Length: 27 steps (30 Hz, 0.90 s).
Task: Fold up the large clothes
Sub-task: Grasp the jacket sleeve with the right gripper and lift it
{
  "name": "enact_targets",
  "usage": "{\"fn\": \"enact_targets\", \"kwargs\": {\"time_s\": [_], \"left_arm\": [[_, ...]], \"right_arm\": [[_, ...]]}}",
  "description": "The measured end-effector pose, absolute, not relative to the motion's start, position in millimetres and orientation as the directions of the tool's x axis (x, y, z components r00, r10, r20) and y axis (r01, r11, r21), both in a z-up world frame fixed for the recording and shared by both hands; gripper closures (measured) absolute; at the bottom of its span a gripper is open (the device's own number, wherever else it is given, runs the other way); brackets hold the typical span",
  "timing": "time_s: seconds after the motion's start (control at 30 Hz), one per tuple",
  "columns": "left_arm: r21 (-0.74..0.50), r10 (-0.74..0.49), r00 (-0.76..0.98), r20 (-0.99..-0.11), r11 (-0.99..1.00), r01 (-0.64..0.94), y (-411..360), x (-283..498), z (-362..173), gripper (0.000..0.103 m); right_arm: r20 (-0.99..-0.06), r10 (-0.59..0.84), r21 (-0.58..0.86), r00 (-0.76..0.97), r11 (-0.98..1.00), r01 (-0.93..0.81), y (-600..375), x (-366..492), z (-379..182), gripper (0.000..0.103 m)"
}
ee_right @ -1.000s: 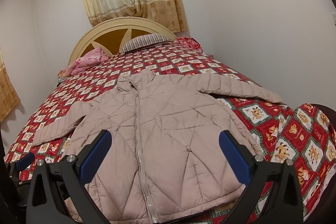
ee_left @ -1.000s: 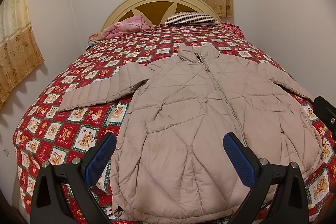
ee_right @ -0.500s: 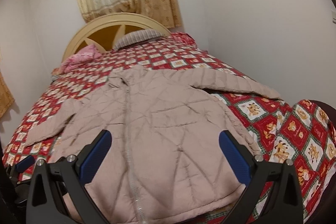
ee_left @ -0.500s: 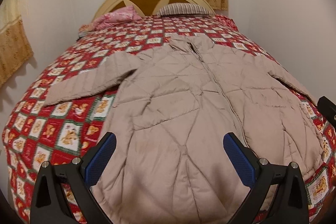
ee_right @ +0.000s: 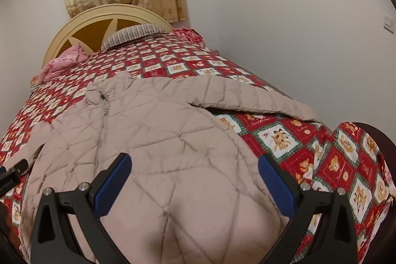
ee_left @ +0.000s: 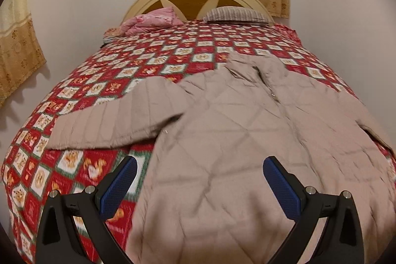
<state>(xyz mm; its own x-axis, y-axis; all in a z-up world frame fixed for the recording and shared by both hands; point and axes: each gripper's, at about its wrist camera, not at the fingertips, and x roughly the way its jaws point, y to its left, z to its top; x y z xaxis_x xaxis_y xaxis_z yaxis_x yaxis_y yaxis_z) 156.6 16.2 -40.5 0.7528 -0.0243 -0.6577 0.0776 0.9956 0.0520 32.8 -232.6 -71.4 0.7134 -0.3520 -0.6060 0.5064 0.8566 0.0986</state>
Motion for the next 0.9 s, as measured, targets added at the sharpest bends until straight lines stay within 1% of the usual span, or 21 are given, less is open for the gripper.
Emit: {"fn": "enact_targets", "kwargs": {"time_s": [0.23, 0.33, 0.37, 0.4, 0.43, 0.47, 0.5, 0.57, 0.67, 0.73, 0.83, 0.9], "left_arm": [[0.099, 0.025, 0.763, -0.646, 0.994, 0.052, 10, 205, -70, 0.001], [0.112, 0.032, 0.746, -0.665, 0.992, 0.058, 5, 221, -93, 0.001], [0.107, 0.027, 0.727, -0.686, 0.992, 0.064, 5, 225, -101, 0.001], [0.097, 0.02, 0.709, -0.705, 0.993, 0.068, 6, 229, -108, 0.001], [0.083, 0.012, 0.69, -0.724, 0.994, 0.07, 7, 233, -115, 0.001], [0.069, 0.006, 0.674, -0.738, 0.995, 0.066, 10, 235, -121, 0.001], [0.051, -0.003, 0.662, -0.749, 0.997, 0.062, 13, 238, -125, 0.001], [0.005, -0.035, 0.64, -0.768, 0.998, 0.06, 17, 242, -133, 0.001], [-0.016, -0.05, 0.626, -0.778, 0.998, 0.06, 17, 244, -137, 0.001], [0.0, -0.038, 0.627, -0.778, 0.998, 0.06, 13, 243, -138, 0.001], [0.014, -0.029, 0.627, -0.779, 0.998, 0.063, 11, 244, -139, 0.001], [0.011, -0.032, 0.627, -0.778, 0.998, 0.064, 12, 244, -140, 0.001]], "right_arm": [[-0.623, -0.361, 0.098, 0.694, 0.844, 0.527, -254, 56, -76, 0.0], [-0.626, -0.367, 0.097, 0.688, 0.839, 0.535, -268, 66, -82, 0.0], [-0.632, -0.348, 0.112, 0.692, 0.843, 0.526, -275, 69, -85, 0.004], [-0.642, -0.317, 0.142, 0.698, 0.845, 0.515, -286, 73, -90, 0.018], [-0.655, -0.296, 0.172, 0.695, 0.837, 0.519, -299, 75, -95, 0.024], [-0.674, -0.272, 0.215, 0.687, 0.817, 0.535, -317, 76, -102, 0.028], [-0.688, -0.252, 0.255, 0.68, 0.794, 0.552, -333, 76, -107, 0.028], [-0.699, -0.234, 0.357, 0.676, 0.705, 0.613, -376, 69, -121, 0.028], [-0.708, -0.271, 0.464, 0.652, 0.518, 0.719, -449, 50, -143, 0.025], [-0.717, -0.223, 0.558, 0.66, 0.385, 0.736, -492, 43, -162, 0.025], [-0.718, -0.182, 0.636, 0.672, 0.224, 0.739, -531, 38, -186, 0.025], [-0.683, -0.22, 0.675, 0.696, 0.172, 0.717, -544, 35, -188, 0.026]]}}
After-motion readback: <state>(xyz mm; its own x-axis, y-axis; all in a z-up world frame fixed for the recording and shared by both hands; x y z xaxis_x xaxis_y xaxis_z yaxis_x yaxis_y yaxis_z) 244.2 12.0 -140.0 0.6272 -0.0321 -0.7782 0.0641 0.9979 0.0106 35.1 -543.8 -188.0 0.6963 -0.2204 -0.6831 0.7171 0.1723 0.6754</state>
